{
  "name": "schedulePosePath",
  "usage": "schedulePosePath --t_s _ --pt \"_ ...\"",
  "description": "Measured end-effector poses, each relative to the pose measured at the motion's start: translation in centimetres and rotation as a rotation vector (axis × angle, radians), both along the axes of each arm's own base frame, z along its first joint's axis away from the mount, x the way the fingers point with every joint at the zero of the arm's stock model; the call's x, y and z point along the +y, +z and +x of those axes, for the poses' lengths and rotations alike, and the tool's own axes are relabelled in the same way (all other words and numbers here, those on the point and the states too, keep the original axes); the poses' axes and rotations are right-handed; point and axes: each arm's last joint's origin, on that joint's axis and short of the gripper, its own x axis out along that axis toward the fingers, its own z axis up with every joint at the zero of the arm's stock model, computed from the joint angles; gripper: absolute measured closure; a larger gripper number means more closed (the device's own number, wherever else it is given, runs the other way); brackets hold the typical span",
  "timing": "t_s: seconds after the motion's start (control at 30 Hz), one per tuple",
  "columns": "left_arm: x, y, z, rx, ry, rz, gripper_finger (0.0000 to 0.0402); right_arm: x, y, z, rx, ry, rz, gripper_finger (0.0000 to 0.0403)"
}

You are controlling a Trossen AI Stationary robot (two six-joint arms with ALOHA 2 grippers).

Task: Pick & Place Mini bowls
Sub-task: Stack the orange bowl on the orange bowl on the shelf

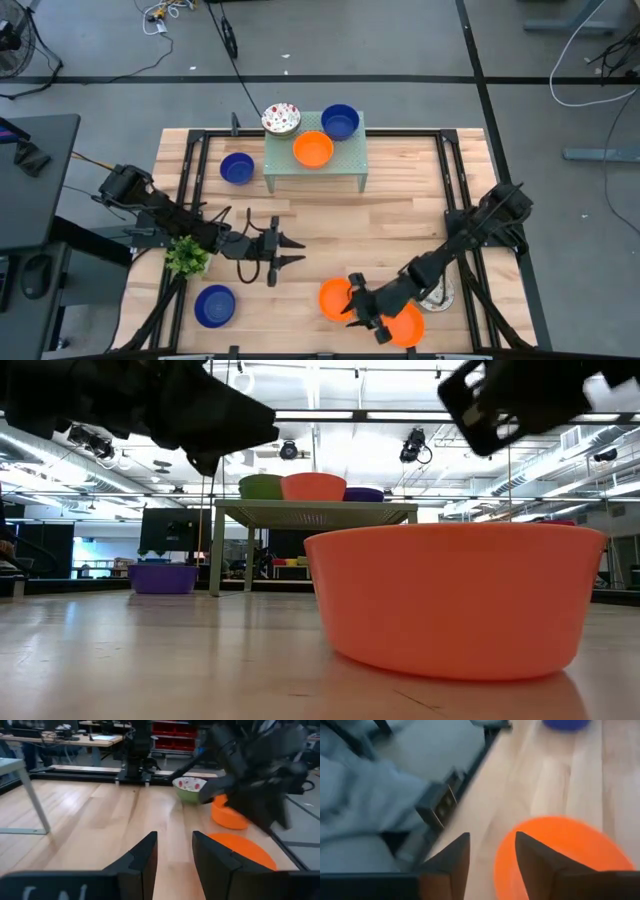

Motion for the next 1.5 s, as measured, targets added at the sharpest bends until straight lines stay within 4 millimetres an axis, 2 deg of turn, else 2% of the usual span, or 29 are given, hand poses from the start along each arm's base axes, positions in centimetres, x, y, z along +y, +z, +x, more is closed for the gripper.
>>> schedulePosePath --t_s 0.17,0.37,0.5,0.73,0.8,0.93,1.03,1.13,1.27,1.37,1.5 --pt "-0.9 0.2 -0.1 0.004 -0.048 -0.029 0.0275 1.5 -1.3 0.9 0.096 -0.005 -0.133 0.0235" --pt "-1.8 0.6 -0.2 -0.012 -0.079 -0.030 0.0275 2.3 -2.5 1.8 0.100 -0.005 -0.178 0.0256" --pt "-1.8 0.6 -0.2 -0.008 -0.079 -0.021 0.0275 2.1 -2.8 1.6 0.116 -0.032 -0.220 0.0290" --pt "-1.7 0.5 -0.2 0.005 -0.056 -0.008 0.0275 1.7 -3.1 1.3 0.161 -0.048 -0.257 0.0382" --pt "-1.7 0.5 -0.1 0.004 -0.053 -0.008 0.0275 1.7 -3.0 1.4 0.147 -0.039 -0.266 0.0395" --pt "-1.7 0.4 -0.2 0.010 -0.049 0.000 0.0275 1.6 -2.6 1.2 0.147 -0.019 -0.281 0.0390" --pt "-1.6 0.3 -0.2 0.018 -0.043 0.016 0.0275 0.9 -0.4 1.3 0.112 0.003 -0.328 0.0395" --pt "-1.3 0.1 -0.1 0.041 -0.027 0.029 0.0275 -1.2 3.6 1.8 0.036 -0.043 -0.389 0.0398" --pt "-0.6 -0.5 0.1 0.093 0.001 0.052 0.0275 -5.8 9.3 2.6 -0.068 -0.127 -0.442 0.0397" --pt "0.0 -1.0 0.2 0.150 0.020 0.073 0.0275 -10.6 13.3 3.8 -0.135 -0.189 -0.486 0.0398" --pt "0.8 -1.7 0.3 0.215 0.056 0.082 0.0275 -17.7 16.3 6.0 -0.154 -0.234 -0.564 0.0399"
